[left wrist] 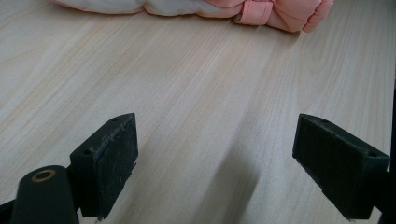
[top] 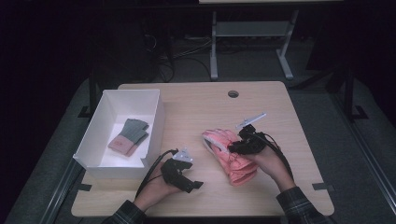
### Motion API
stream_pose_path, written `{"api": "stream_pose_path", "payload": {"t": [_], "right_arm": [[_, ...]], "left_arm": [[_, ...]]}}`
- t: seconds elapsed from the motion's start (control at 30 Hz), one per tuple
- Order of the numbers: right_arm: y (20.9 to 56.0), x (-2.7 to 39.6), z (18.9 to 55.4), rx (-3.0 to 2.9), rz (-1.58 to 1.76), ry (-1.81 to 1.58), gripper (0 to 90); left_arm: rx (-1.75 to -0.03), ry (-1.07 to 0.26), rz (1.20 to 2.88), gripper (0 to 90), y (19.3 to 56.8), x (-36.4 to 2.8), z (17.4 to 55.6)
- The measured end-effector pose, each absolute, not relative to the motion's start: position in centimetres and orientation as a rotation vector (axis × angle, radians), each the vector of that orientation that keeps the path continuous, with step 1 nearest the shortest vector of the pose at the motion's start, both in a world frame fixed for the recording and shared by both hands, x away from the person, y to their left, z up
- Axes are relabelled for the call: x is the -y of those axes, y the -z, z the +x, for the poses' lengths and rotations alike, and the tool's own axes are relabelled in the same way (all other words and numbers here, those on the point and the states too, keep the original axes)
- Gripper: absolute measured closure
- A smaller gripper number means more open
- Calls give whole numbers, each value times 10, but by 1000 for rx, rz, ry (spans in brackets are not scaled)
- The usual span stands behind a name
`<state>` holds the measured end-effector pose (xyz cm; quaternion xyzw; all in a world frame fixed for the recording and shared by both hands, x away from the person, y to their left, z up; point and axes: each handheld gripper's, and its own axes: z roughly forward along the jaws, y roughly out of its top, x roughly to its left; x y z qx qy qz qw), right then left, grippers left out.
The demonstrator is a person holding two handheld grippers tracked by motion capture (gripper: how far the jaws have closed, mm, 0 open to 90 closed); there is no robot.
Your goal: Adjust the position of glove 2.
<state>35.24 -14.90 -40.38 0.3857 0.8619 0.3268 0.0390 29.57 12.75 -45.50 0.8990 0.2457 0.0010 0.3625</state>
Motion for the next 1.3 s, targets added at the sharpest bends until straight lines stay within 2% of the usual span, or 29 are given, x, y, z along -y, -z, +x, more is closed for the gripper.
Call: {"api": "stream_pose_path", "payload": {"t": [0.03,0.13,0.17,0.2,0.27,0.3,0.37,0.4,0.43,0.47,0.53,0.63,1.0,1.3], "right_arm": [[400,152,351,-2627,1175,-1039,640],[391,159,349,-2578,1158,-1091,579],[387,163,348,-2554,1167,-1119,580],[383,168,347,-2538,1162,-1165,586],[379,173,345,-2513,1151,-1189,637],[376,179,344,-2491,1144,-1205,690],[374,185,343,-2477,1139,-1215,793],[374,191,342,-2459,1142,-1220,847],[374,194,341,-2448,1151,-1228,898],[374,200,340,-2431,1153,-1232,900],[375,207,338,-2432,1143,-1204,900],[381,218,337,-2418,1161,-1185,900],[416,260,320,-2440,1228,-1180,900],[442,247,317,-2554,1209,-1141,900]], "left_arm": [[-634,-6,2312,138,455,-127,295],[-639,-9,2301,149,453,-125,296],[-633,-15,2297,171,453,-125,295],[-624,-18,2293,243,452,-125,295],[-623,-35,2272,288,448,-125,295],[-617,-40,2265,400,446,-125,295],[-616,-47,2249,494,442,-124,295],[-606,-44,2252,593,440,-124,296],[-605,-43,2247,651,438,-124,297],[-601,-25,2247,745,437,-124,299],[-603,-23,2240,877,435,-121,302],[-597,-50,2265,897,433,-115,307],[-594,-19,2285,896,442,-77,324],[-598,-23,2308,896,448,-61,333]]}}
